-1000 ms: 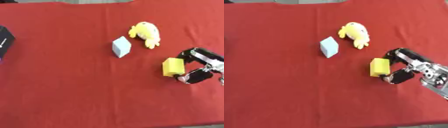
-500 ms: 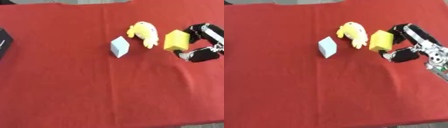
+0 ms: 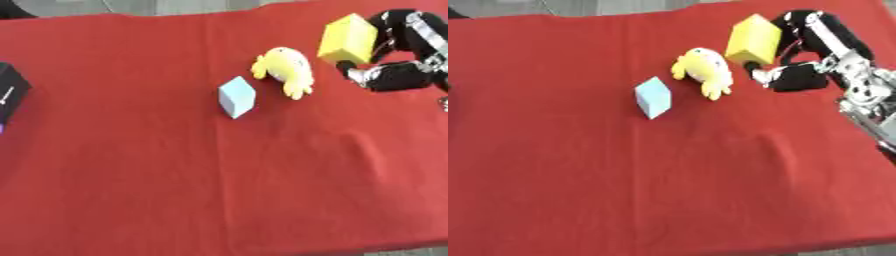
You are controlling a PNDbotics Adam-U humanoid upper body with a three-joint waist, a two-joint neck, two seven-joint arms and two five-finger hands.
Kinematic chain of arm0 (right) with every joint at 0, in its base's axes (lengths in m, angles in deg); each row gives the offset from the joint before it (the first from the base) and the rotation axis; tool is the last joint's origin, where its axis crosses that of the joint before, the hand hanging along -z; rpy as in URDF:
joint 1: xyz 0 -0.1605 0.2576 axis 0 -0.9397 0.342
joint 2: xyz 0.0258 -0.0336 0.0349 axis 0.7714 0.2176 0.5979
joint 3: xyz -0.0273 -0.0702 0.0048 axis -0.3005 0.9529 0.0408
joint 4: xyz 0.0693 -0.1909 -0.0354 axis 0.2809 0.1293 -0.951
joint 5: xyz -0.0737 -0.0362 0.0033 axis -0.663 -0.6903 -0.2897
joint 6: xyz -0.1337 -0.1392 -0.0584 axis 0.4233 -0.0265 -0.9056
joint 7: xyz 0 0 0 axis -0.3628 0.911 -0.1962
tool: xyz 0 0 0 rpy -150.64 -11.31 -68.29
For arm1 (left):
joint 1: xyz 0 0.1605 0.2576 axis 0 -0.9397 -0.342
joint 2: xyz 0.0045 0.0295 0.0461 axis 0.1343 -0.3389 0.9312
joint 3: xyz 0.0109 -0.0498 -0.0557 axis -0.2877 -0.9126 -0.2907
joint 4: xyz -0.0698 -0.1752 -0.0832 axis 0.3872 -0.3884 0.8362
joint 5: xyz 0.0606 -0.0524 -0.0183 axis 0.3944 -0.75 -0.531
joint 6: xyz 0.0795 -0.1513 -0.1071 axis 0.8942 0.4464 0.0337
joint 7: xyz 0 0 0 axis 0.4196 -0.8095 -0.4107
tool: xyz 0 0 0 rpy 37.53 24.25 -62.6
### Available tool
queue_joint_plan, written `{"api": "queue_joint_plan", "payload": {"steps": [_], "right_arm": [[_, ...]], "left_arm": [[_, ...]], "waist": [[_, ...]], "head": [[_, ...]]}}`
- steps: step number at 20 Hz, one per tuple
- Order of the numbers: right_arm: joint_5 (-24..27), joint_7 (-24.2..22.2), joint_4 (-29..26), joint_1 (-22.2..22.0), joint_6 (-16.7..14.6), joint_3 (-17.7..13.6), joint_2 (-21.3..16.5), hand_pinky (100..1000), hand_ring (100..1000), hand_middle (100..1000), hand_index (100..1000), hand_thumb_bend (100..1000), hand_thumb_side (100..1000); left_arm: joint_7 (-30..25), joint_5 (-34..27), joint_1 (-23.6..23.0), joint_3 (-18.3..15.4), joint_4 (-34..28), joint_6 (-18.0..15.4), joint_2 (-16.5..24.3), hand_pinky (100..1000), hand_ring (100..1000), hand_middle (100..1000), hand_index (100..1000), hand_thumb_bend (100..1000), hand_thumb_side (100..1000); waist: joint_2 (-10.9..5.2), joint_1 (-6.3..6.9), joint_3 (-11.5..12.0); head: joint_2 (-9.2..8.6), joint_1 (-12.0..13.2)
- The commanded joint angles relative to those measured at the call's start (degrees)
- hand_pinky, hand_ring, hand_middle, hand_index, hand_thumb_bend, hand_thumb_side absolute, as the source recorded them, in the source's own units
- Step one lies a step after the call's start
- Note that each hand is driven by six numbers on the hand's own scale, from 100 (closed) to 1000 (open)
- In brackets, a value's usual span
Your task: Pick up the objects with one hand, pass them to the other hand, and then place them into the box on the other side of the table.
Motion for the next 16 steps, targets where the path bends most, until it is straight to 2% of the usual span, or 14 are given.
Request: {"api": "queue_joint_plan", "payload": {"steps": [1, 8, 12, 16], "right_arm": [[1.7, 2.3, -0.5, 2.4, 0.2, 1.1, 1.3, 519, 560, 483, 443, 100, 100], [4.0, 4.1, -0.5, 5.1, 0.4, 2.4, 7.1, 528, 561, 483, 442, 100, 100], [5.6, 5.2, -0.5, 6.5, -0.1, 3.9, 9.2, 532, 560, 484, 444, 100, 100], [5.4, 5.3, -0.5, 8.2, -0.3, 5.9, 10.7, 539, 561, 485, 445, 100, 100]], "left_arm": [[-1.3, 0.6, 2.2, 0.5, -1.6, 0.1, 4.3, 916, 798, 831, 815, 100, 678], [-2.5, 3.4, 6.7, 1.8, -2.2, 4.3, 5.9, 918, 786, 819, 809, 100, 661], [-5.5, 5.5, 9.9, 5.0, -3.7, 6.4, 7.9, 932, 798, 838, 861, 100, 676], [-8.8, 8.5, 13.3, 9.5, -3.8, 8.6, 10.4, 922, 800, 831, 849, 100, 682]], "waist": [[-1.94, 0.74, 0.2], [-2.30, 0.70, 0.9], [-2.62, 0.82, 1.2], [-2.69, 0.85, 1.5]], "head": [[-0.13, 0.5], [-0.13, -0.3], [-0.13, -0.2], [-0.13, -0.3]]}}
